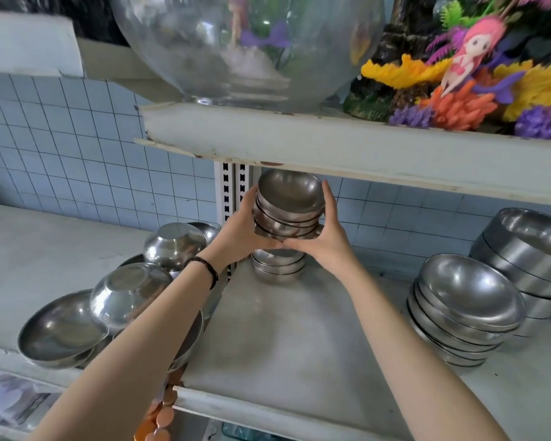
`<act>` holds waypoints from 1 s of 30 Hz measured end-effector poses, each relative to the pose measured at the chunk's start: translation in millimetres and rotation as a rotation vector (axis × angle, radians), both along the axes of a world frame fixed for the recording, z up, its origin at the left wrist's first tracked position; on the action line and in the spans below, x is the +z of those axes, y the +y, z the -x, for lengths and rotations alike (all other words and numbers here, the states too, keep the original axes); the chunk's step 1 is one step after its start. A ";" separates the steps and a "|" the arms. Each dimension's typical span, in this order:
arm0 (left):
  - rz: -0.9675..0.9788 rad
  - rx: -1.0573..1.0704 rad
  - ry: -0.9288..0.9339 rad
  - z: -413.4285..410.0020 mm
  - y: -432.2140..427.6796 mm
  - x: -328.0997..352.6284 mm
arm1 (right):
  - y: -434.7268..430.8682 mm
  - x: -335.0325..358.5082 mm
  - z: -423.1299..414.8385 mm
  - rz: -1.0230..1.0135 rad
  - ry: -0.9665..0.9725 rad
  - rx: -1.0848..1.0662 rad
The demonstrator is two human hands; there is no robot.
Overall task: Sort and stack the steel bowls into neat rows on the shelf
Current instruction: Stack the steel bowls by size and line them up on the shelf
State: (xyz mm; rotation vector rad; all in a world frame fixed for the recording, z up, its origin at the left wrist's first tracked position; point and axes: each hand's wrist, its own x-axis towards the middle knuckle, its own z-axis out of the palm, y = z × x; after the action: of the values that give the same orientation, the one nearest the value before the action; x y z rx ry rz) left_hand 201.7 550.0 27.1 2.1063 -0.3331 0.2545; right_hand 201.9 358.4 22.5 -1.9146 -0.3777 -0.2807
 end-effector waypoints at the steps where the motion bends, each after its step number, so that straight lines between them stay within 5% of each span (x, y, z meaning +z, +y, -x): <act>1: -0.016 0.011 0.011 -4.0 1.6 -4.3 | 3.5 -3.6 -4.3 0.003 0.014 0.001; 19: -0.106 0.052 0.160 -19.8 2.1 -42.8 | 8.4 -33.6 -15.0 0.002 0.154 0.048; 22: -0.235 0.108 0.196 -15.5 7.6 -42.5 | 2.4 -29.9 -10.7 0.054 0.158 0.042; 27: -0.738 0.196 0.095 14.9 27.2 -29.5 | -17.4 -23.4 9.2 0.176 0.096 -0.096; 30: -0.973 0.171 -0.009 39.7 37.7 -21.5 | -27.4 -21.1 27.3 0.577 -0.046 -0.265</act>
State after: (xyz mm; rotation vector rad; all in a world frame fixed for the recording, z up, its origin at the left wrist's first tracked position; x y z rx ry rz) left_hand 162.0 587.7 5.6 3.1020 -0.3120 0.2218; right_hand 174.7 330.9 1.5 -2.5359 -0.2480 -0.4244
